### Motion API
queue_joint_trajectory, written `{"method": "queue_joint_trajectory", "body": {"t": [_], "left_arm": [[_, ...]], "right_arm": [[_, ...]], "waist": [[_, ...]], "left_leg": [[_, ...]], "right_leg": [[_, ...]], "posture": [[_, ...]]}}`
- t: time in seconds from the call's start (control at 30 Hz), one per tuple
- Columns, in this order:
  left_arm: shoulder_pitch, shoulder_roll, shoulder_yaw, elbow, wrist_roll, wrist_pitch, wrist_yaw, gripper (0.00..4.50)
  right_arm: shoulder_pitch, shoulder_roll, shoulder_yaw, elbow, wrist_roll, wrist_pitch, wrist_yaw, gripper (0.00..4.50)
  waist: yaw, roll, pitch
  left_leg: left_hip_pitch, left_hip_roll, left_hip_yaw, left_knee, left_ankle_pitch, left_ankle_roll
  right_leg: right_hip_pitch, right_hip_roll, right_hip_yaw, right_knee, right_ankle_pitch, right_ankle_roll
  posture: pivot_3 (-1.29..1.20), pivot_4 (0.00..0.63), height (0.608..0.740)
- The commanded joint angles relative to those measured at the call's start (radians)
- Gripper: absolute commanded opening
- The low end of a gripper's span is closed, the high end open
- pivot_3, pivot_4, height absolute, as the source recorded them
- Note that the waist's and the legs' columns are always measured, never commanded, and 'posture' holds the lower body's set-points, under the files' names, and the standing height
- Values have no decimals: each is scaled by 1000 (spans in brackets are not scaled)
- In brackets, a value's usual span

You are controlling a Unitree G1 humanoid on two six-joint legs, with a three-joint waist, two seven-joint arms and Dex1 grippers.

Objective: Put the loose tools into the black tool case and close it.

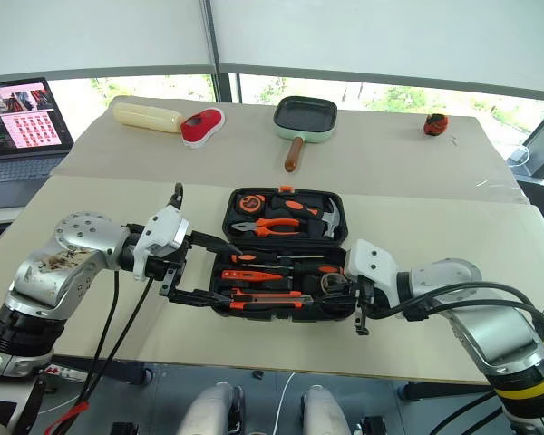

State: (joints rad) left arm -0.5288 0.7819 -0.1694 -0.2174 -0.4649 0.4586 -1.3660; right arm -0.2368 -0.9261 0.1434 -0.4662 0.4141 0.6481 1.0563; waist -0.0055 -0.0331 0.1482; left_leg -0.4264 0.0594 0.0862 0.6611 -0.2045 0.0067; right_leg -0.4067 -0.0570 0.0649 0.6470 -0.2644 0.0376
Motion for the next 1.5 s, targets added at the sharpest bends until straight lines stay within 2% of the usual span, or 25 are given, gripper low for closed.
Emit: {"method": "queue_joint_trajectory", "body": {"t": [0.03, 0.07, 0.13, 0.3, 0.47, 0.5, 0.67, 0.93, 1.03, 1.1, 1.23, 1.37, 1.4, 1.5], "left_arm": [[6, 12, 20, 0, 4, -30, -10, 4500], [9, 14, 22, 0, 3, -33, -10, 4500], [14, 16, 25, 1, 2, -38, -11, 4500], [17, 15, 26, 12, 4, -54, -10, 4500], [8, 8, 19, 23, 10, -62, -4, 4500], [5, 6, 17, 26, 12, -64, -3, 4500], [-11, -5, 10, 31, 17, -61, 1, 4500], [-43, -19, 4, 43, 25, -52, -2, 4500], [-49, -20, 6, 45, 27, -49, -5, 4500], [-52, -20, 6, 44, 28, -48, -5, 4500], [-54, -21, 6, 40, 26, -42, -3, 4500], [-55, -21, 5, 39, 26, -41, -2, 4500], [-55, -22, 4, 39, 26, -41, -2, 4500], [-55, -25, 2, 34, 28, -41, 1, 4500]], "right_arm": [[19, 2, 22, -9, -25, -6, -14, 15], [20, 4, 26, -7, -30, -6, -17, 15], [24, 4, 42, -6, -44, -14, -18, 800], [24, 3, 51, -20, -57, -7, -21, 2359], [39, -41, -8, -101, 22, 46, 17, 4170], [46, -57, -22, -116, 33, 48, 29, 4366], [61, -91, -57, -132, 43, 48, 25, 4443], [47, -52, -33, -69, 6, 44, -45, 4443], [49, -48, -15, -44, -24, 35, -58, 3772], [52, -46, -9, -28, -43, 23, -64, 3165], [56, -49, -31, -22, -37, 29, -60, 1638], [64, -71, -49, -42, -20, 41, -36, 383], [67, -78, -51, -48, -19, 41, -29, 122], [61, -78, -42, -59, -31, 44, -36, 4]], "waist": [[0, 0, 0], [0, 0, 0], [-1, 0, 0], [-2, 0, 0], [0, 0, 0], [0, -1, 0], [0, -1, 1], [0, -2, 1], [0, -2, 1], [0, -2, 1], [0, -2, 1], [-2, -2, 1], [-2, -2, 1], [-2, -2, 1]], "left_leg": [[0, 0, 0, 0, 0, 0], [0, 0, 0, 0, 0, 0], [0, 0, 0, 0, 0, 0], [0, 0, 0, 0, 0, 0], [0, 0, 0, 0, 0, 0], [0, 0, 0, 0, 0, 0], [0, 0, 0, 0, 0, 0], [0, 0, 0, 0, 0, 0], [0, 0, 0, 0, 0, 0], [0, 0, 0, 0, 0, 0], [0, 0, 0, 0, 0, 0], [0, 0, 0, 0, 0, 0], [1, 0, 0, 0, 0, 0], [1, 0, 0, 0, 0, 0]], "right_leg": [[0, 0, 0, 0, 0, 0], [0, 0, 0, 0, 0, 0], [0, 0, 0, 0, 0, 0], [0, 0, 0, 0, 0, 0], [0, 0, 0, 0, 0, 0], [0, 0, 0, 0, 0, 0], [0, 0, 0, 0, 0, 0], [0, 0, 0, 0, 0, 0], [0, 0, 0, 0, 0, 0], [0, 0, 0, 0, 0, 0], [0, 0, 0, 0, 0, 0], [0, 0, 0, 0, 0, 0], [0, 0, 0, 0, 0, 0], [1, 0, 0, 0, 0, 0]], "posture": [[0, 150, 740], [0, 150, 740], [0, 150, 740], [0, 150, 740], [0, 150, 740], [0, 150, 740], [0, 150, 740], [0, 150, 740], [0, 150, 740], [0, 150, 740], [0, 150, 740], [0, 150, 740], [0, 150, 740], [0, 150, 740]]}}
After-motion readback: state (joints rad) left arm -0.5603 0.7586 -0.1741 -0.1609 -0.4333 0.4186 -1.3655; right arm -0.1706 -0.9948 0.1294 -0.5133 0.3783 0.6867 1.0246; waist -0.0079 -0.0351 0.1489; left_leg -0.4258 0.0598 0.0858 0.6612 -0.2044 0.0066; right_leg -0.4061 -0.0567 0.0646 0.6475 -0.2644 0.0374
